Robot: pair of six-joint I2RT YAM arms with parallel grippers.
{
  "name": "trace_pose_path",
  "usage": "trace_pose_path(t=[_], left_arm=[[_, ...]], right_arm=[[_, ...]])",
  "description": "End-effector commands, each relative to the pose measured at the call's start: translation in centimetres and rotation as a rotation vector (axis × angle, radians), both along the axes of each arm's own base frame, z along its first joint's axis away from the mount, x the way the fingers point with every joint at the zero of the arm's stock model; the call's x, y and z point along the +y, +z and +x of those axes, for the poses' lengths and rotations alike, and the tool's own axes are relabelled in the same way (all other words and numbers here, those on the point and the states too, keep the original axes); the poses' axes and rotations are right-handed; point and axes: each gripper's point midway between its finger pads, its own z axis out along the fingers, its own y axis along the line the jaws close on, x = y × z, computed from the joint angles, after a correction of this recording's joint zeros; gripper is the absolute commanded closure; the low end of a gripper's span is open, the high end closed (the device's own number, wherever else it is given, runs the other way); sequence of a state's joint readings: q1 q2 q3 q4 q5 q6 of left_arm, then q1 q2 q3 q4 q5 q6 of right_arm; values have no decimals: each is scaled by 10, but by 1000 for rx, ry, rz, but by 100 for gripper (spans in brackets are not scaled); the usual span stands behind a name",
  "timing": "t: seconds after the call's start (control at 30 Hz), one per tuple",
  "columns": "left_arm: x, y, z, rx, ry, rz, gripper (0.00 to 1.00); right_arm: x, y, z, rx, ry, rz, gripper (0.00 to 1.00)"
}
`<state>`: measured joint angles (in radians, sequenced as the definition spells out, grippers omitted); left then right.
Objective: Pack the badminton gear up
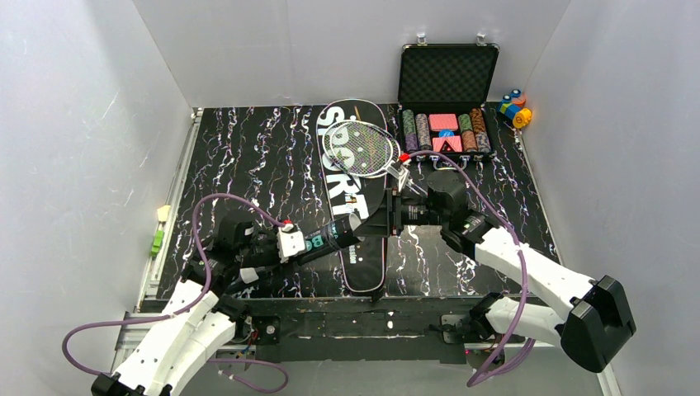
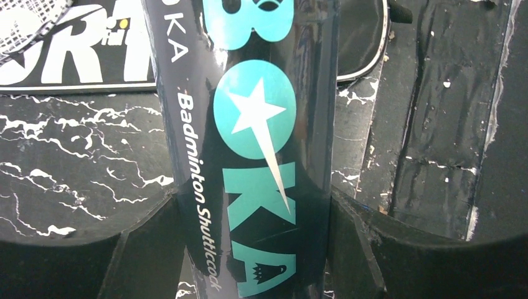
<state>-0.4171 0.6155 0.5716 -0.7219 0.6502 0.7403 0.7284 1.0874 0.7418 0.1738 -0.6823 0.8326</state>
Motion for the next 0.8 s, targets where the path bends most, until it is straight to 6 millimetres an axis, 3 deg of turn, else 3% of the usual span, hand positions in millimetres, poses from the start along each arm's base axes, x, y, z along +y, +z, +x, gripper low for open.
trace_pose_path(t=[0.0, 0.2, 0.37, 0.53, 0.63, 0.77], left_arm=[[-26, 64, 4, -182, -124, -164, 89], [-26, 60, 3, -181, -127, -158, 89], [-24, 58, 3, -181, -127, -150, 89], [-24, 57, 2, -181, -131, -147, 90], [-25, 57, 2, -181, -133, -149, 89], [-25, 58, 2, -180, -133, -150, 89]], right_arm=[[1, 10, 13, 4, -21, 48, 54], [-4, 17, 12, 20, -11, 103, 54], [-13, 34, 8, -4, 8, 154, 47], [-22, 30, 7, -16, -16, 123, 44], [-24, 26, 10, -16, -39, 104, 48], [-22, 24, 12, -10, -37, 83, 60]])
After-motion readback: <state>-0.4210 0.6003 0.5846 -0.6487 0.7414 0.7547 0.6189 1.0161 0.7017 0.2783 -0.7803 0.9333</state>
